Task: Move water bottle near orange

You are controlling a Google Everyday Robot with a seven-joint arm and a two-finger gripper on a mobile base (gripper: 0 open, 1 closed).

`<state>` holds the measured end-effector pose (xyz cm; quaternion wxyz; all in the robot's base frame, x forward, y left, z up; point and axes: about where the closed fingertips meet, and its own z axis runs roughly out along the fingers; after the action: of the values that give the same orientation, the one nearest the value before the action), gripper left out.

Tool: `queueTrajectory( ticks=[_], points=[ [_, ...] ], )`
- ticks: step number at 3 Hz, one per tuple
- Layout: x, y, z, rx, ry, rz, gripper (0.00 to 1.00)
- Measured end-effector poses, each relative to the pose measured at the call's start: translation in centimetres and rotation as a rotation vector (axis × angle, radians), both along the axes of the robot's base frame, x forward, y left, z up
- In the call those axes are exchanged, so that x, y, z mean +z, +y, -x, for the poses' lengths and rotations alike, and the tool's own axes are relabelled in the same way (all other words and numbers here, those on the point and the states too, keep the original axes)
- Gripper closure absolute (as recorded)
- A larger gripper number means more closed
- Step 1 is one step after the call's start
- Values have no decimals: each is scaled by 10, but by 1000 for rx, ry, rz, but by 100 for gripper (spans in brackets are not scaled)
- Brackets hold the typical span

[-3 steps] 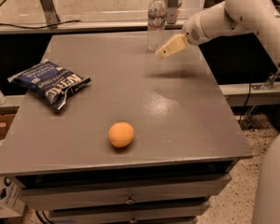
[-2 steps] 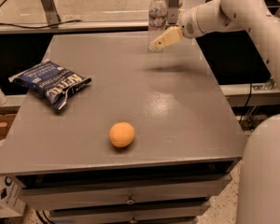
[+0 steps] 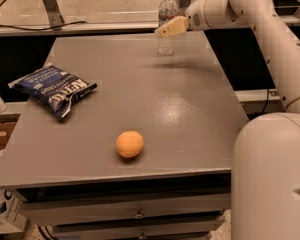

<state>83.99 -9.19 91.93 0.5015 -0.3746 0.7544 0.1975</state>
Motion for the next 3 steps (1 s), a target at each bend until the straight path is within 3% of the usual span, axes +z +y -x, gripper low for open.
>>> queueTrajectory(
  ticks=[1,3],
  points=[
    [6,15,-9,10,0,-37,18],
    [9,25,-14,19,16,-61,65]
  ],
)
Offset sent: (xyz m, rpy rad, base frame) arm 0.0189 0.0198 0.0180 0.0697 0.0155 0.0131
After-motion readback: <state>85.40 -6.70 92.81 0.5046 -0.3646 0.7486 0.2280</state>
